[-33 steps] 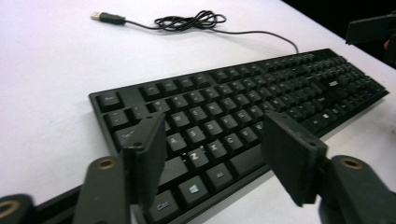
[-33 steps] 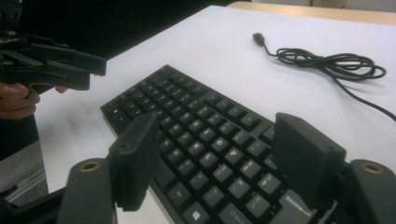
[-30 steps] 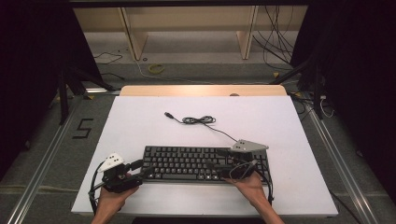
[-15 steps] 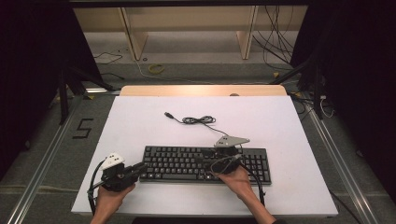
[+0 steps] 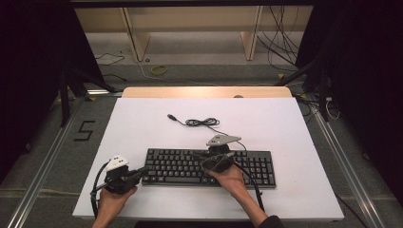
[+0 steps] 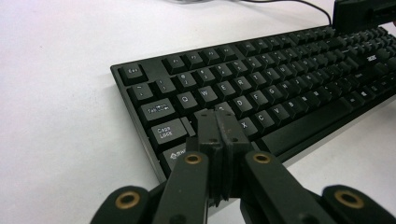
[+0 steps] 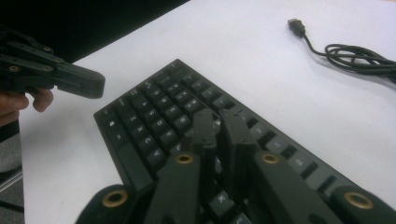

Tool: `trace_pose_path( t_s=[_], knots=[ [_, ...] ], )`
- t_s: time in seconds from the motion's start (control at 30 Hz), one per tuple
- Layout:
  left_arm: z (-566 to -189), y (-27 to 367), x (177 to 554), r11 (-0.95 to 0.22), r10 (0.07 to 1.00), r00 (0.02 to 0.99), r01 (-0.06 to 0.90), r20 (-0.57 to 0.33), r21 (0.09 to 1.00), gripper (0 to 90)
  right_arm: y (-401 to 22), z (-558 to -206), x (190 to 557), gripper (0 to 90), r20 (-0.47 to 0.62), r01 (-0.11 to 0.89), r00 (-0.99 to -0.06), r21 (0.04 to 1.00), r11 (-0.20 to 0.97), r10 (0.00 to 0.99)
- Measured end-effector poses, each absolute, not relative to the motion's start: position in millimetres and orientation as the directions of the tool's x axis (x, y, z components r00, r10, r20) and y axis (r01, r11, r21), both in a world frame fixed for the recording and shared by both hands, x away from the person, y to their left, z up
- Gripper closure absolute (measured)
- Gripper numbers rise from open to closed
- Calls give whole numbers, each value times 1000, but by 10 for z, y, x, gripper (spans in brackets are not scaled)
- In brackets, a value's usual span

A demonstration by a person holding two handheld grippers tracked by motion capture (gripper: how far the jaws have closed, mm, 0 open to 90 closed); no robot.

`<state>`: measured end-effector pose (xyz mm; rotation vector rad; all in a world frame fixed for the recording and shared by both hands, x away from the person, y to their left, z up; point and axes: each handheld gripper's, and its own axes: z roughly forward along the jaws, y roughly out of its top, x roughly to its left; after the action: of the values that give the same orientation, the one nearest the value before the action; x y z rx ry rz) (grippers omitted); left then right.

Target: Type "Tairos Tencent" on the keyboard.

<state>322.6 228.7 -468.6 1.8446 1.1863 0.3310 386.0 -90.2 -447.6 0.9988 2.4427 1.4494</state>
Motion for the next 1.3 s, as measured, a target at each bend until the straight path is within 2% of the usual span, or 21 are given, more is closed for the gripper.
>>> trace_pose_path(
  t_s=[0.17, 0.73, 1.3],
  knots=[
    [-4691, 2282, 3239, -155, 833, 506, 599, -222, 786, 891, -760, -4493, 3895, 900, 214, 476, -780, 813, 336, 589],
    [-4728, 2268, 3280, -175, 837, 500, 630, -222, 757, 891, -333, -4581, 3990, 900, 207, 487, -793, 781, 392, 573],
    [-4755, 2281, 3319, -189, 843, 493, 646, -215, 739, 891, -116, -4668, 4054, 900, 192, 498, -794, 751, 434, 577]
  ],
)
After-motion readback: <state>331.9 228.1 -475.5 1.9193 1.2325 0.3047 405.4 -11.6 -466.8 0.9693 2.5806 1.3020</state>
